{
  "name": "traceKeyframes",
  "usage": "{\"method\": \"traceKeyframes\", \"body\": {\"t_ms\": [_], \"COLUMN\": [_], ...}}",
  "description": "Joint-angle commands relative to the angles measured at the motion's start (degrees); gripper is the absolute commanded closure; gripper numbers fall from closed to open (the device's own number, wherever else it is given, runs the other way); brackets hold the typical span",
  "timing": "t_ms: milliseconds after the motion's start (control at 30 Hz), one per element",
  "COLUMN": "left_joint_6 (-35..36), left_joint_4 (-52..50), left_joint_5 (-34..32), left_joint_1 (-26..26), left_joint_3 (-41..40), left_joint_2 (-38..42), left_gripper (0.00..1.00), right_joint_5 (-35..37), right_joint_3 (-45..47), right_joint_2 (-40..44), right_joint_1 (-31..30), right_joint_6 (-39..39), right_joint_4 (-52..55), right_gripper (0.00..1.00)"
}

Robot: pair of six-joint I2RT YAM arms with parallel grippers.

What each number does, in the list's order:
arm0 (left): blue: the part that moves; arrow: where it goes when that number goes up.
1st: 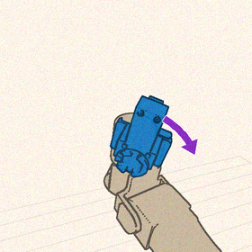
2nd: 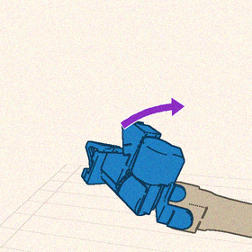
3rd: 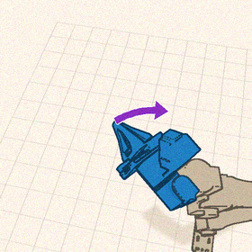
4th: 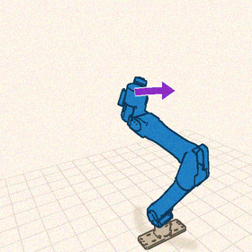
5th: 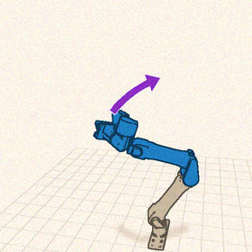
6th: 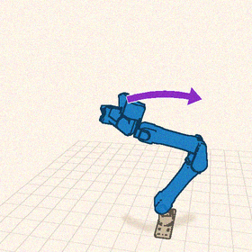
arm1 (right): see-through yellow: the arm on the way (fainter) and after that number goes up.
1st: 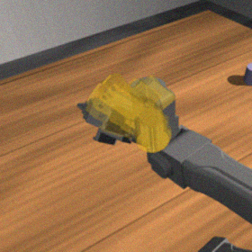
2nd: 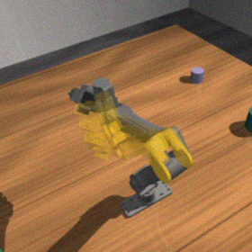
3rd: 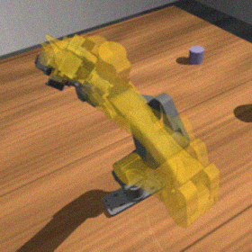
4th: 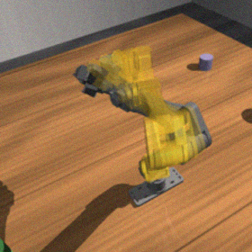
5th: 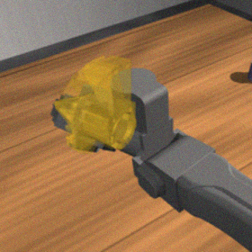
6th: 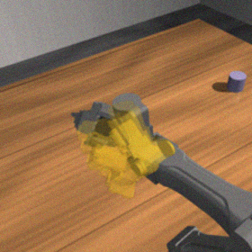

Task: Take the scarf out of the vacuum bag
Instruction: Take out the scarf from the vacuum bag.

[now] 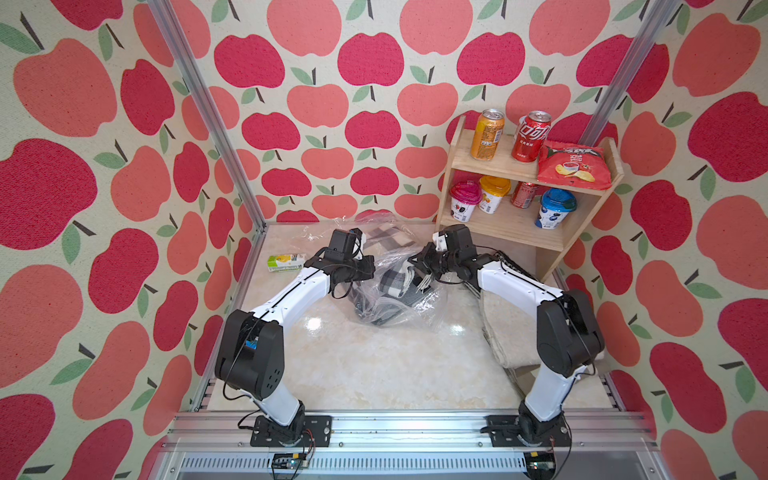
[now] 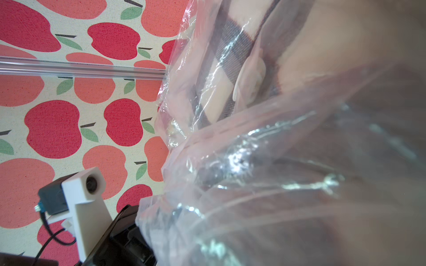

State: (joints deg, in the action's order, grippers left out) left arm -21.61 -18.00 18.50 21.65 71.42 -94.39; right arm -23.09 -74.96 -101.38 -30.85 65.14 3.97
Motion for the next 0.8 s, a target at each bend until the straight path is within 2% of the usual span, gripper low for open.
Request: {"method": "traceKeyframes", "body": {"t_ms": [0,500,767], "left_joint_6": [-0.7,-0.6,-0.7], "left_joint_4": [0.0,3.1,2.8], "left_joint_5": [-0.2,-0.5,-1.6], "left_joint_1": [0.2,4.0,5.9], "left_joint_3": [2.4,10.0,13.6], "left_joint_2": [-3.0,-12.2,-15.8], "left_gripper": [1.0,1.0,1.0], "right_joint_5": [0.8,-0.6,2.5], "right_joint_3": [1.5,1.4,-4.9], "right_joint_2": [6.0,13.3,13.6], "right_joint_1": [0.4,-0.5,-0.1], "right_joint_6": [-1.8,-11.6,-20.5], "right_joint_4": [2.7,24.0,39.0], "right_gripper": [1.0,1.0,1.0]}}
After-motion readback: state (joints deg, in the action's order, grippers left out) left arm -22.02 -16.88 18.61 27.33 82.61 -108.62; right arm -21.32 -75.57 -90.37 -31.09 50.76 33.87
